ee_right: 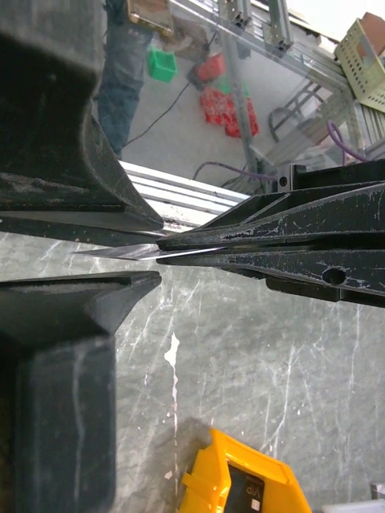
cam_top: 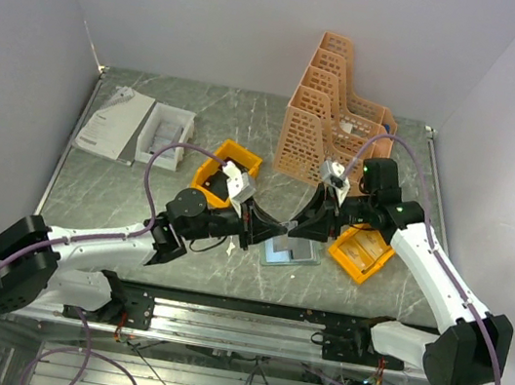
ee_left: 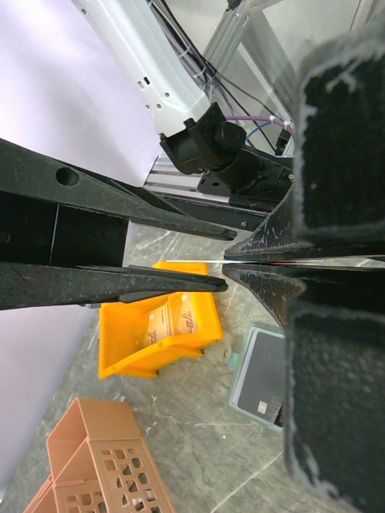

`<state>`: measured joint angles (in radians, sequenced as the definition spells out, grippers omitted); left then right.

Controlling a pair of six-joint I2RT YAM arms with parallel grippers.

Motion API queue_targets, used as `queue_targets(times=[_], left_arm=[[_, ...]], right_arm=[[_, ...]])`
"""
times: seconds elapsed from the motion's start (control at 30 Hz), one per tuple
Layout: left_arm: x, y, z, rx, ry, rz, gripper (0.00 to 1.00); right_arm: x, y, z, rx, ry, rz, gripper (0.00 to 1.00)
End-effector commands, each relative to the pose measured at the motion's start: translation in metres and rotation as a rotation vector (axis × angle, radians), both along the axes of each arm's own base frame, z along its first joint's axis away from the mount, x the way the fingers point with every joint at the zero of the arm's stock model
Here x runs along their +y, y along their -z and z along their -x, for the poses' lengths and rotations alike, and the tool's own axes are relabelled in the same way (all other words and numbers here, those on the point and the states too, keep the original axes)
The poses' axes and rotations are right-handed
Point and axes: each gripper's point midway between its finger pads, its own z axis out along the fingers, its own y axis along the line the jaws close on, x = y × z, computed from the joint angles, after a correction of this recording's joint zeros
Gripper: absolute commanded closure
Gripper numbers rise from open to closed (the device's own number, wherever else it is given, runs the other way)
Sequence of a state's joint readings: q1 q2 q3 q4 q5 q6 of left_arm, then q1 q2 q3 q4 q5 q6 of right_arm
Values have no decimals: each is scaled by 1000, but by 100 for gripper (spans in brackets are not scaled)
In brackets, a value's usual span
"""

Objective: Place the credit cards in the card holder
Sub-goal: Pick up the credit card from the storage box.

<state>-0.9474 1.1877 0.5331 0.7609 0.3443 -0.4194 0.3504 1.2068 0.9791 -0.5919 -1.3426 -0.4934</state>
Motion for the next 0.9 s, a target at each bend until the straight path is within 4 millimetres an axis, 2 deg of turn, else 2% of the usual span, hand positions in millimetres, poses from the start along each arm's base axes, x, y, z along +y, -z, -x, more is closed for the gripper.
queue_targets(times=[0.0, 0.1, 0.13, 0.23, 0.37, 0.47, 0.53, 0.63, 0.77, 0.87], left_arm=[[-4, -25, 4, -63, 22, 66, 93], [-3, -26, 4, -66, 22, 59, 93], [-3, -26, 4, -64, 21, 54, 93], [-1, -24, 3, -53, 6, 45, 87], [9, -20, 2, -18, -35, 63, 65], [22, -15, 9, 39, -41, 132, 50], [29, -13, 17, 72, -19, 197, 47], [37, -3, 22, 113, -14, 262, 45], [41, -1, 18, 123, -54, 333, 40], [36, -5, 13, 106, -71, 360, 38]], right_arm=[[2, 0, 2, -1, -13, -7, 78], [2, -2, 3, 12, -25, -16, 97], [2, -3, 3, 11, -27, -18, 100], [2, -4, 4, 11, -31, -21, 100], [2, -4, 5, 31, -30, -29, 100], [2, -5, 5, 44, -29, -54, 100], [0, -8, 4, 79, -30, -78, 100], [-4, -14, 4, 222, -34, -98, 100], [-4, -10, -10, 263, 47, -93, 100], [-6, -11, -18, 268, 81, -91, 100]])
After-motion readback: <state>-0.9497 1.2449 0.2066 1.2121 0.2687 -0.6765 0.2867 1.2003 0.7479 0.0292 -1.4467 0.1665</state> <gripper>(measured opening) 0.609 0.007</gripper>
